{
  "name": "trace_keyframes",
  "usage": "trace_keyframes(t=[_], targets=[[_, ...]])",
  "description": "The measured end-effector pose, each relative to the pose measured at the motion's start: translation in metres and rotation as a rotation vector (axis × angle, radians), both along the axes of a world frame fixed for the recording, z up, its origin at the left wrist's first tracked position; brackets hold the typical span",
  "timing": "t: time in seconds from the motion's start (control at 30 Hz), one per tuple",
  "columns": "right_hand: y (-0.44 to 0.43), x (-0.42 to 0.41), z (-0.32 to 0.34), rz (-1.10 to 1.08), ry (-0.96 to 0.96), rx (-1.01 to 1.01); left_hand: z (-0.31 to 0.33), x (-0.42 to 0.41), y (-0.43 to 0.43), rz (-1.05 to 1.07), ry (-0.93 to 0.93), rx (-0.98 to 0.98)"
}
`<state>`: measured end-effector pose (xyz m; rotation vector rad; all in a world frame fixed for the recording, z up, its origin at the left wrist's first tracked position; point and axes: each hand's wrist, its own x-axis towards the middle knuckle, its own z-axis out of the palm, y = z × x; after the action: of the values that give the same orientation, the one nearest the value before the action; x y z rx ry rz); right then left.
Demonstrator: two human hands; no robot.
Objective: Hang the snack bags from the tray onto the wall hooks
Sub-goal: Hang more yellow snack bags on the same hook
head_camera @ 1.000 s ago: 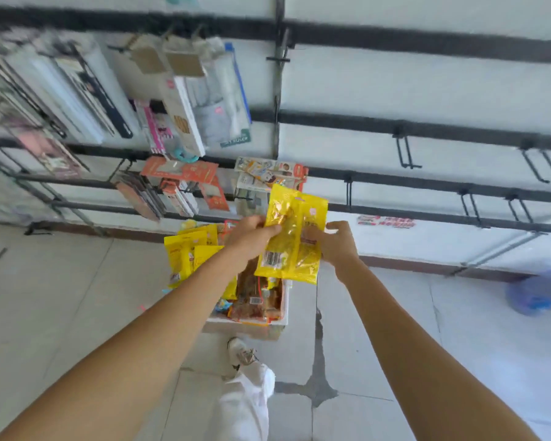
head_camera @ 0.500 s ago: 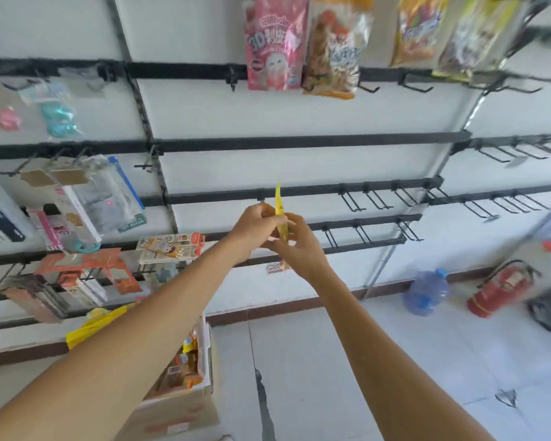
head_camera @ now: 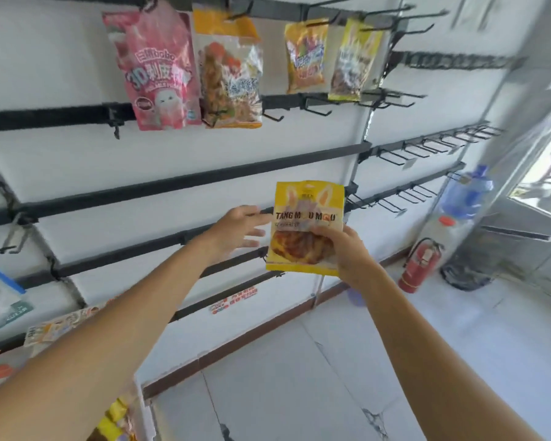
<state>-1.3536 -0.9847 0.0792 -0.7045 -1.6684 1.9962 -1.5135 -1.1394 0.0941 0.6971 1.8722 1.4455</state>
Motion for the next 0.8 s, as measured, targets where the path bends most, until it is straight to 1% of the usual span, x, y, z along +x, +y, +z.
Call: trace_keyframes(t=[0.03,0.07,0.17,0.27,0.4,0.53,0.67,0.73,0.8], targets=[[0.005,0.001,0.003,0.018,0.005,0.011,0.002,0.000,0.012,-0.059,-0.051,0.047],[0.010,0.003,0.005,0.035,0.005,0.028,0.005,0.003,0.025,-0.077,-0.050,0.109],[0.032,0.006,0.016,0.013,-0.010,0.070,0.010,0.009,0.062,0.055,0.013,0.269],[0.068,0.007,0.039,-0.048,0.034,0.106,0.020,0.005,0.093,0.100,0.052,0.339],[0.123,0.005,0.069,-0.058,0.096,0.188,0.032,0.005,0.133,0.098,0.121,0.359],[0.179,-0.002,0.085,-0.048,0.148,0.237,0.045,0.010,0.178,0.131,0.279,0.378],[0.233,-0.001,0.100,-0.004,0.248,0.340,0.069,0.016,0.225,0.149,0.389,0.350],[0.258,0.003,0.109,0.000,0.297,0.343,0.084,0.019,0.247,0.145,0.411,0.330],[0.278,0.002,0.118,0.017,0.345,0.280,0.099,0.022,0.268,0.176,0.396,0.341]])
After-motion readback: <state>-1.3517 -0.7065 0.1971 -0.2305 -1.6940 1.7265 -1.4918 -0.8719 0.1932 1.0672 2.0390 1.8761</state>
